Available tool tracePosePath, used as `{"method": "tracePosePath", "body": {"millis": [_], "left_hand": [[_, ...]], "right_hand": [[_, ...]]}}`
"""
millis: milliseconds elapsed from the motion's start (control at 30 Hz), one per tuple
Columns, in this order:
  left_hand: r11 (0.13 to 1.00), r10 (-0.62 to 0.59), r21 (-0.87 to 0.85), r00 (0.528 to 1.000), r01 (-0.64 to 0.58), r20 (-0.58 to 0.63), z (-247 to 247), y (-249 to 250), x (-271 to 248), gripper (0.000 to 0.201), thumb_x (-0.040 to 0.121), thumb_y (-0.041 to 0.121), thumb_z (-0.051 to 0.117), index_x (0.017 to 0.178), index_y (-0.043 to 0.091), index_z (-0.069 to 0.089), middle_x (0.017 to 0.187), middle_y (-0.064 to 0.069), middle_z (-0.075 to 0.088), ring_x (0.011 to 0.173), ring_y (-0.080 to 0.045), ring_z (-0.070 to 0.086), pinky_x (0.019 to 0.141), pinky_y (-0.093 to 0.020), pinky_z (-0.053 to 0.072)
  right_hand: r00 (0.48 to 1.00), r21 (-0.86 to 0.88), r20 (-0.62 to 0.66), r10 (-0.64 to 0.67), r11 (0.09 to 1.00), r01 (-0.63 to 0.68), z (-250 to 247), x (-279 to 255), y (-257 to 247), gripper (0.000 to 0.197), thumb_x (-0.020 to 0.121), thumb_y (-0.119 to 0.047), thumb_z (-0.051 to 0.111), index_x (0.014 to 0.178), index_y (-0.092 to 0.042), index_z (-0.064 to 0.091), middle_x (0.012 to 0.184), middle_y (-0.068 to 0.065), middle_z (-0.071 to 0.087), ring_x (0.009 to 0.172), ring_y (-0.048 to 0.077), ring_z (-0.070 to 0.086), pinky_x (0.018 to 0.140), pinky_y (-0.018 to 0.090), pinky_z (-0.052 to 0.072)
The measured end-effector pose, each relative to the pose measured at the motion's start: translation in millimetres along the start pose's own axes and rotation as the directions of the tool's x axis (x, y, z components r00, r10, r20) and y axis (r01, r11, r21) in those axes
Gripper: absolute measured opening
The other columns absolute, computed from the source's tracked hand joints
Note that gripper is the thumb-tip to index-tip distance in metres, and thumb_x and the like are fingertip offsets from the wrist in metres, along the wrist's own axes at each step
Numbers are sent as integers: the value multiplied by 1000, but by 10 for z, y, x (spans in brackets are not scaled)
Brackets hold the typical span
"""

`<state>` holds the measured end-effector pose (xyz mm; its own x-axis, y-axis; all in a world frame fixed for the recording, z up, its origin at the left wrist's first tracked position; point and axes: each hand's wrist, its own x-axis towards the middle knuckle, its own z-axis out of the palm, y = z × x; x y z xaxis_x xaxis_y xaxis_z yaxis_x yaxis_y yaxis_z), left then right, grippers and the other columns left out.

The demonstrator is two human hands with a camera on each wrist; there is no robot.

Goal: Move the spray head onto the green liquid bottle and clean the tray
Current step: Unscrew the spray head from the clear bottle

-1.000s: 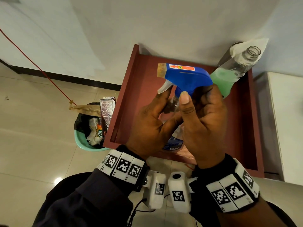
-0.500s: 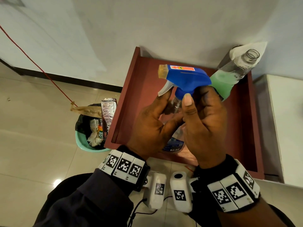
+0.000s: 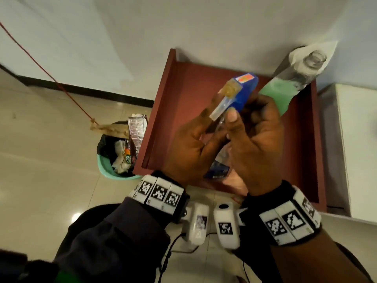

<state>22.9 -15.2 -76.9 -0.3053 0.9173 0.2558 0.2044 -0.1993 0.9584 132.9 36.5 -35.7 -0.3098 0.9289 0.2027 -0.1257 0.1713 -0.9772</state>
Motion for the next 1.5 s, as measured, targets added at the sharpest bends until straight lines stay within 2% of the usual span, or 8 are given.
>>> {"method": "tracePosePath", "body": {"millis": [200, 400, 633, 800, 1067, 1233, 1400, 1500], "left_hand": [[998, -13, -56, 999, 11, -31, -27, 56, -18, 67, 94, 19, 69, 150, -7, 43, 132, -9, 69, 117, 6, 64, 102, -18, 51], [1000, -24, -17, 998, 23, -55, -56, 44, 18, 55, 97, 23, 65, 144, -3, 54, 117, 4, 73, 110, -6, 73, 95, -35, 60], [999, 1, -47, 999, -3, -35, -33, 17, 54, 71, 93, 15, 72, 154, -1, 40, 127, -6, 73, 116, -12, 72, 102, -31, 56], [999, 7, -42, 999, -9, -48, -31, -9, 33, 64, 96, 22, 67, 151, -1, 45, 127, 2, 71, 113, -12, 73, 99, -35, 59], [999, 27, 25, 999, -26, -41, -17, 16, 33, 69, 93, 28, 71, 152, 19, 37, 115, 10, 72, 108, -3, 72, 96, -26, 58], [999, 37, 37, 998, -35, -43, 1, 12, 54, 68, 93, 23, 73, 152, 18, 40, 109, 11, 72, 101, -4, 72, 94, -28, 59], [1000, 14, 11, 999, -14, -38, -1, -15, 30, 68, 94, 36, 68, 153, 13, 43, 119, -7, 76, 110, -14, 74, 98, -35, 59], [999, 34, 33, 998, -32, -56, 0, -4, 50, 66, 94, 29, 70, 151, 18, 40, 103, 12, 73, 96, -7, 73, 93, -30, 60]], "right_hand": [[999, 71, 47, 24, 997, -28, 8, -7, 11, 22, 105, -9, 49, 119, -14, 65, 94, -13, 73, 82, 4, 68, 74, 28, 54], [998, 46, 44, 37, 998, -39, 1, 1, -23, 22, 92, -11, 72, 107, -21, 60, 99, 2, 71, 90, 20, 70, 80, 39, 59], [994, 121, 109, 2, 993, -15, -20, 24, 43, 23, 104, -34, 53, 120, -22, 64, 101, 25, 64, 92, 53, 61, 83, 69, 53], [995, 132, 93, 19, 991, -31, -6, 20, -7, 33, 95, -17, 69, 125, -17, 53, 109, 1, 68, 99, 20, 68, 87, 44, 57], [996, 177, 87, 21, 984, -37, -14, 17, -17, 26, 99, -19, 62, 124, -25, 58, 114, -1, 68, 105, 22, 66, 93, 49, 57], [993, 149, 119, 12, 988, -29, -45, 45, -19, 23, 101, -19, 54, 122, -10, 58, 104, 7, 66, 95, 23, 64, 87, 49, 55], [993, 168, 115, 34, 984, -54, -27, 48, -20, 37, 98, -16, 65, 131, -11, 49, 114, 6, 65, 105, 25, 66, 92, 43, 56], [990, 149, 136, 23, 988, -43, -38, 65, -27, 27, 98, -19, 56, 124, -12, 57, 106, -4, 70, 99, 15, 69, 86, 35, 58]]}}
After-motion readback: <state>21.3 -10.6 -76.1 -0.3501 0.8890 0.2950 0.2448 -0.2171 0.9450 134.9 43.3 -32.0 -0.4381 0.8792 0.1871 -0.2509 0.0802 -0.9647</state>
